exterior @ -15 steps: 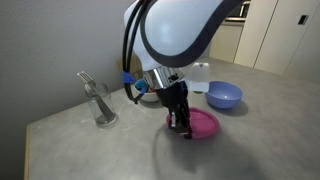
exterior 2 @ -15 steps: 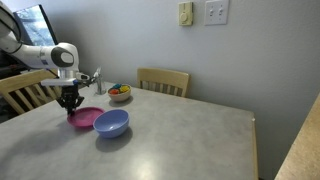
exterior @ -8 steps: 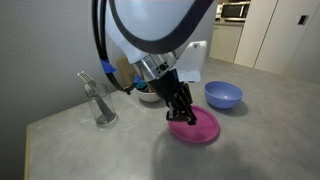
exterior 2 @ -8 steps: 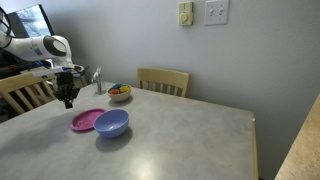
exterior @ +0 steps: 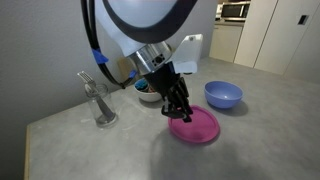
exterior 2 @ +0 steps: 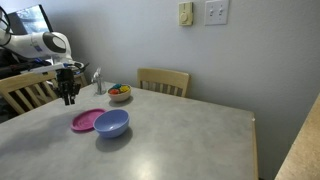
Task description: Put the plate on the blue bowl
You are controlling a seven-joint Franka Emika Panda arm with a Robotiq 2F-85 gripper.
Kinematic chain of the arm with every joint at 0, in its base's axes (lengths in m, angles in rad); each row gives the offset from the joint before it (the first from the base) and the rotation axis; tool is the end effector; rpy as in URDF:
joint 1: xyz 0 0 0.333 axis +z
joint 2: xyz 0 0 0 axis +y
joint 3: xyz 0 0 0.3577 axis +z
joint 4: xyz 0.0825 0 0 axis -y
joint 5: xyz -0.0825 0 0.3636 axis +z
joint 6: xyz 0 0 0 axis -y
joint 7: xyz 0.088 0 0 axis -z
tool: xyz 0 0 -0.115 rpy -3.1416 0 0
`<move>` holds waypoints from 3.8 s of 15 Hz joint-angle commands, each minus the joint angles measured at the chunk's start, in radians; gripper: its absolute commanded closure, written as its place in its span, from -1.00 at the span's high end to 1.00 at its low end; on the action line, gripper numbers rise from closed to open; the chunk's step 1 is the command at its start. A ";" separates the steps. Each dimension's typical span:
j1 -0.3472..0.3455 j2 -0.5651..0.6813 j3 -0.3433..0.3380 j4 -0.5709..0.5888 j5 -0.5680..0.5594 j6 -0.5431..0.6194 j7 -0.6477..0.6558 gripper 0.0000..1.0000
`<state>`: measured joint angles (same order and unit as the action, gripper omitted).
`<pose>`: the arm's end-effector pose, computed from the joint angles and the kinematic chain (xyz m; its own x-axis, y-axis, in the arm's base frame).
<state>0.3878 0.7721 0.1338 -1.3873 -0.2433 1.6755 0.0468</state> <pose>0.6135 0.3015 0.2593 0.7782 0.4340 -0.4538 0.5401 -0.8313 0.1311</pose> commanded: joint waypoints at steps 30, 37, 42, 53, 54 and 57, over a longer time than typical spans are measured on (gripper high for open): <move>-0.176 0.047 0.047 -0.198 0.313 0.384 -0.077 0.96; -0.176 0.047 0.042 -0.193 0.302 0.382 -0.075 -0.20; -0.175 0.036 0.041 -0.202 0.303 0.387 -0.068 -0.95; -0.139 -0.009 0.025 -0.209 0.268 0.351 -0.015 -0.94; -0.130 -0.015 0.023 -0.207 0.260 0.345 -0.006 -0.94; -0.100 -0.036 0.017 -0.191 0.224 0.305 0.033 -0.94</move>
<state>0.2539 0.7898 0.1742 -1.5532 0.0132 2.0231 0.0400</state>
